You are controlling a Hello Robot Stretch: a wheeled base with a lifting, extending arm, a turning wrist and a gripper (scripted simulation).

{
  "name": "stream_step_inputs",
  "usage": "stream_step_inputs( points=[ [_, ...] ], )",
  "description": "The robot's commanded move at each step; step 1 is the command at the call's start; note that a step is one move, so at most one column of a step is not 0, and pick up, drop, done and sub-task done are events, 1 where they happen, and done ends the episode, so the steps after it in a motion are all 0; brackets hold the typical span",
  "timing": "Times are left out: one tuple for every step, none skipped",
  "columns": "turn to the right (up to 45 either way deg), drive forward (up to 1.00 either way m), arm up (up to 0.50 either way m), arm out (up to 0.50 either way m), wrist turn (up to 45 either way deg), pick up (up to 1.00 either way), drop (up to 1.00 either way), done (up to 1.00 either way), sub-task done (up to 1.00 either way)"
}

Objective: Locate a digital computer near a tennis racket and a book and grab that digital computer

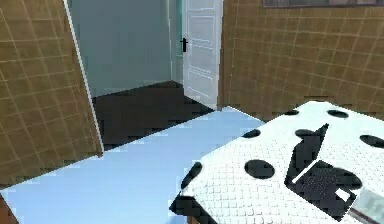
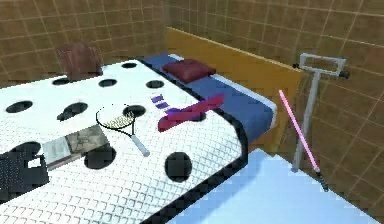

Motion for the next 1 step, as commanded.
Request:
stream_step_inputs(
  points=[
    [45.0,0.0,0.0,0.0,0.0,0.0,0.0,0.0,0.0]
  ],
)
